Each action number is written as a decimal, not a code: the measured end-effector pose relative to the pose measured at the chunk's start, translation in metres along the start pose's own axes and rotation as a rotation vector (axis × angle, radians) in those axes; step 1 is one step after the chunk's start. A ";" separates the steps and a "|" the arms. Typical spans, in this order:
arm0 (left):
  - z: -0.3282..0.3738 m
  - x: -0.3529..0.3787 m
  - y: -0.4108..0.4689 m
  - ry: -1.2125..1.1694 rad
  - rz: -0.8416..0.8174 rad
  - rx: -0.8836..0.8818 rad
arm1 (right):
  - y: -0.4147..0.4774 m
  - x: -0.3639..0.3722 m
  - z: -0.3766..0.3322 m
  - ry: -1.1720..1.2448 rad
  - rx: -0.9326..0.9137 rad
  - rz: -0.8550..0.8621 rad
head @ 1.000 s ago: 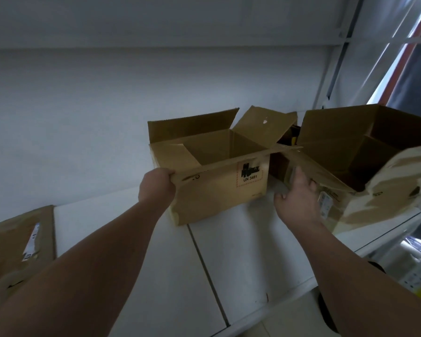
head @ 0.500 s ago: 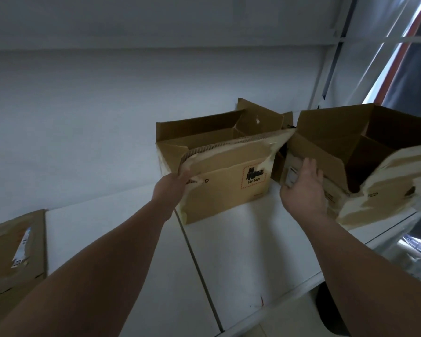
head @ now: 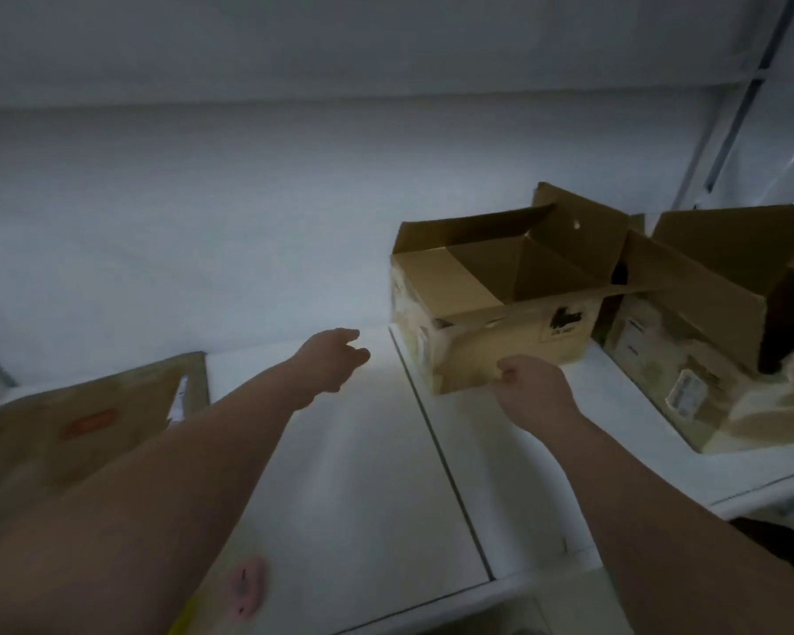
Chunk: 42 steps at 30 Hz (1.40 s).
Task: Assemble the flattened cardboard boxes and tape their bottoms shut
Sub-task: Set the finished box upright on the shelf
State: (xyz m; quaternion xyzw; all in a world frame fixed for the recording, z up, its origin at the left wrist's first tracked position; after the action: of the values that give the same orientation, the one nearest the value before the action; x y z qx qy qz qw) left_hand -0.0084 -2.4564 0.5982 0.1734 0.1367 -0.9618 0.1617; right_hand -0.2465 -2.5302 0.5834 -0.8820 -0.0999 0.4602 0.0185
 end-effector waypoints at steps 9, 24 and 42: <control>-0.115 -0.109 -0.115 0.690 0.036 -0.037 | -0.101 0.143 -0.097 -0.072 -0.258 -0.358; -0.204 -0.131 -0.174 0.771 0.178 -0.126 | -0.154 0.249 -0.100 -0.237 -0.205 -0.409; -0.107 0.055 -0.072 0.424 0.113 0.060 | -0.081 0.116 -0.016 -0.073 -0.083 0.025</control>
State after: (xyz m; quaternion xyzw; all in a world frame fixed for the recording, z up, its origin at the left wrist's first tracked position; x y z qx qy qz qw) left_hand -0.0518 -2.3710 0.4955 0.3837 0.1292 -0.8969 0.1780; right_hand -0.1813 -2.4272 0.5088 -0.8659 -0.1086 0.4875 -0.0276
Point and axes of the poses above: each hand's wrist, its own y-axis towards the middle knuckle, its own x-axis out of the palm, z = x × y, the point moved 5 cm from there along y, towards the middle knuckle, and after that the axes turned 8 degrees about x, right-handed, at the moved point
